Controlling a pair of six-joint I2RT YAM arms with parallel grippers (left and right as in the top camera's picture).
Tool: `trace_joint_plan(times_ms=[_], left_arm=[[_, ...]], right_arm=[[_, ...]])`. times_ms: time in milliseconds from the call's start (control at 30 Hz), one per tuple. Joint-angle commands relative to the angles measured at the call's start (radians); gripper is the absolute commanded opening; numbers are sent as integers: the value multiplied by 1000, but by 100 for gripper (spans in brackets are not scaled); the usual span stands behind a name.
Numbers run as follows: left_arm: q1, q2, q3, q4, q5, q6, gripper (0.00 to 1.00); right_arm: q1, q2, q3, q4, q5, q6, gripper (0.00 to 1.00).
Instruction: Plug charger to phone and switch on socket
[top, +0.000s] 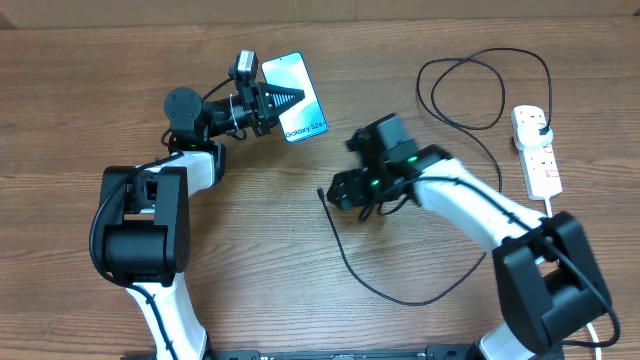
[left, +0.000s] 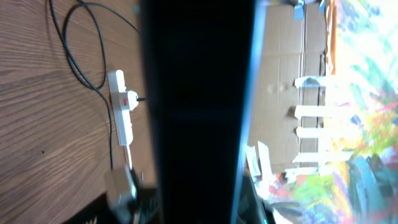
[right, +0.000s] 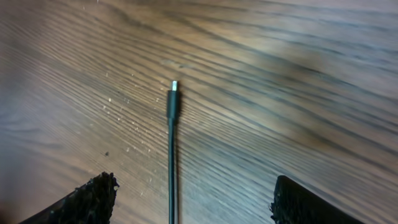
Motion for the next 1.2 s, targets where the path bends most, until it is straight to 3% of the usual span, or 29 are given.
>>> trace_joint_plan(times_ms=[0,300,433,500,733,833,967,1167], left_arm=[[18,-10,21,-20,-32,32,4],[55,-10,21,-61,-29,68,4],[65,-10,21,-61,-29,68,4],[65,-10,21,-61,-29,68,4],[65,-10,21,-61,-29,68,4],[65,-10,21,-61,-29,68,4],[65,-10,21,-61,-28,68,4],[65,-10,21,-61,-25,68,4]], right_arm=[[92,1,5,23,229,-7,80],[243,4,5,108,452,-145,85],[252,26,5,134,462,-168,90],[252,41,5,144,461,-192,100],[252,85,5,176,459,-246,100],[252,101,5,188,459,-246,95],[252,126,5,208,459,-245,74],[252,172,5,214,459,-245,68]])
